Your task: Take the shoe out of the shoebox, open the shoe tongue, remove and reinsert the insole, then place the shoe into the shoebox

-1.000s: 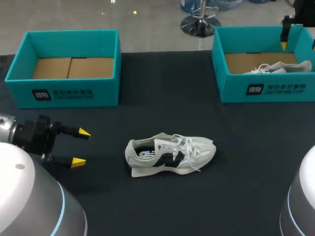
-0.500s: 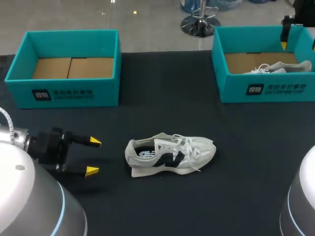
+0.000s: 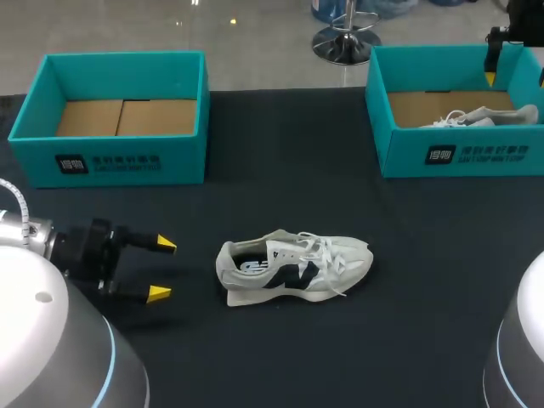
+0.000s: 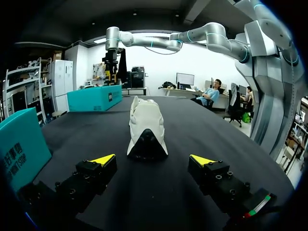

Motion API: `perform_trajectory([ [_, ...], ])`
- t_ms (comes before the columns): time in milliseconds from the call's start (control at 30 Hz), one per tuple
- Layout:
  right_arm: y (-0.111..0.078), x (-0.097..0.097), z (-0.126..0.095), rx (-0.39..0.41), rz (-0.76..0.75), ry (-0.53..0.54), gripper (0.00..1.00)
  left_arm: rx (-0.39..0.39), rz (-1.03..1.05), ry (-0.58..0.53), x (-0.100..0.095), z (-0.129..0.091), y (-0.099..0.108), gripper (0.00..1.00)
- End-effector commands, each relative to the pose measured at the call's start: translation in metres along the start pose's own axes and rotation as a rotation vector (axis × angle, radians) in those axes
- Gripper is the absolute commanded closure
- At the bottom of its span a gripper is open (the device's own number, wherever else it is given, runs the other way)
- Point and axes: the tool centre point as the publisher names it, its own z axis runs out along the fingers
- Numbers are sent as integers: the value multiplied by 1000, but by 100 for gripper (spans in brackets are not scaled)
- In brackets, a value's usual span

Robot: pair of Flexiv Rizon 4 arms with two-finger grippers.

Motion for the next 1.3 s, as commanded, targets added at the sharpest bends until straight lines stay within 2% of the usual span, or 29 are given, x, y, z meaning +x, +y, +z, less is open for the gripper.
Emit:
perform_trajectory([
  [33,1,0,0,2,0,-1,0,-2,6,4,-1,6,2,0],
  [267,1,0,0,2,0,-1,0,-5,16,5,-3,26,6,0],
  [800,1,0,0,2,0,-1,0,-17,10,3,-6,85,7,0],
  [1300,1,0,0,2,0,-1,0,-35,-41,1,3,101,10,0],
])
